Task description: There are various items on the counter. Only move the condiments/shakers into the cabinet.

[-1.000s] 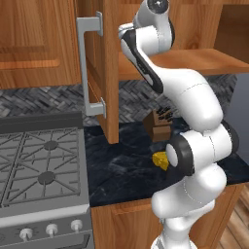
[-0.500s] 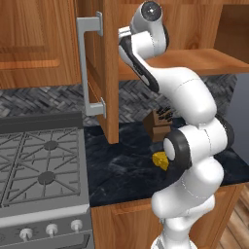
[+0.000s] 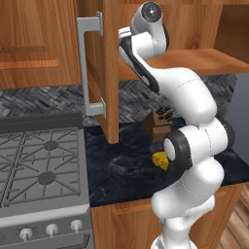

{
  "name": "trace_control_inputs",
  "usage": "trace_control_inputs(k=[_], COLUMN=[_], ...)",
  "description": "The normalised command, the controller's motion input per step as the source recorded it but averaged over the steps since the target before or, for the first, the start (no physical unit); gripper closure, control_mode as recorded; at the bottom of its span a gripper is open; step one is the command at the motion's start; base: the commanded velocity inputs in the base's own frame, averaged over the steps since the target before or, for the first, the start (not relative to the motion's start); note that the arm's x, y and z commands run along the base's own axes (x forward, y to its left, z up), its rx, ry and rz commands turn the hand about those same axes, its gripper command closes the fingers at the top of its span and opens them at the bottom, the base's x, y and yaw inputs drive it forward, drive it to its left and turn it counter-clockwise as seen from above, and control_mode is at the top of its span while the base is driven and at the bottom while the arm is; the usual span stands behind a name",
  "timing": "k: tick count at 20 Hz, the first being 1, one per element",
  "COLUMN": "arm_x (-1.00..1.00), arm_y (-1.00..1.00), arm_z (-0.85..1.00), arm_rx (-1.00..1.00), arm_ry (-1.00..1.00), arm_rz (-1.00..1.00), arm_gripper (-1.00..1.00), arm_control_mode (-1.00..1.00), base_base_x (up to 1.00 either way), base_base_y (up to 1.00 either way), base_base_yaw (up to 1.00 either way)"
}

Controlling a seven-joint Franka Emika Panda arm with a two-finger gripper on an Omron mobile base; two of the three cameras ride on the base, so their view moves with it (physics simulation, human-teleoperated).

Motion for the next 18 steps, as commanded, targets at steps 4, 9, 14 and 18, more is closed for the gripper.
trace_control_inputs(k=[4,9,14,18], arm_x=[0.13,-0.57,-1.0,-0.98], arm_y=[0.0,0.0,0.0,0.0], arm_z=[-0.17,0.0,-0.1,-0.32], arm_rx=[-0.02,0.0,0.0,0.0], arm_ry=[-0.05,0.0,0.0,0.0], arm_rz=[0.0,0.0,-0.02,-0.03], arm_gripper=[-1.0,-1.0,-1.0,-1.0], arm_control_mode=[-1.0,-1.0,-1.0,-1.0], base_base_x=[0.0,0.0,0.0,0.0], base_base_y=[0.0,0.0,0.0,0.0], base_base_yaw=[0.0,0.0,0.0,0.0])
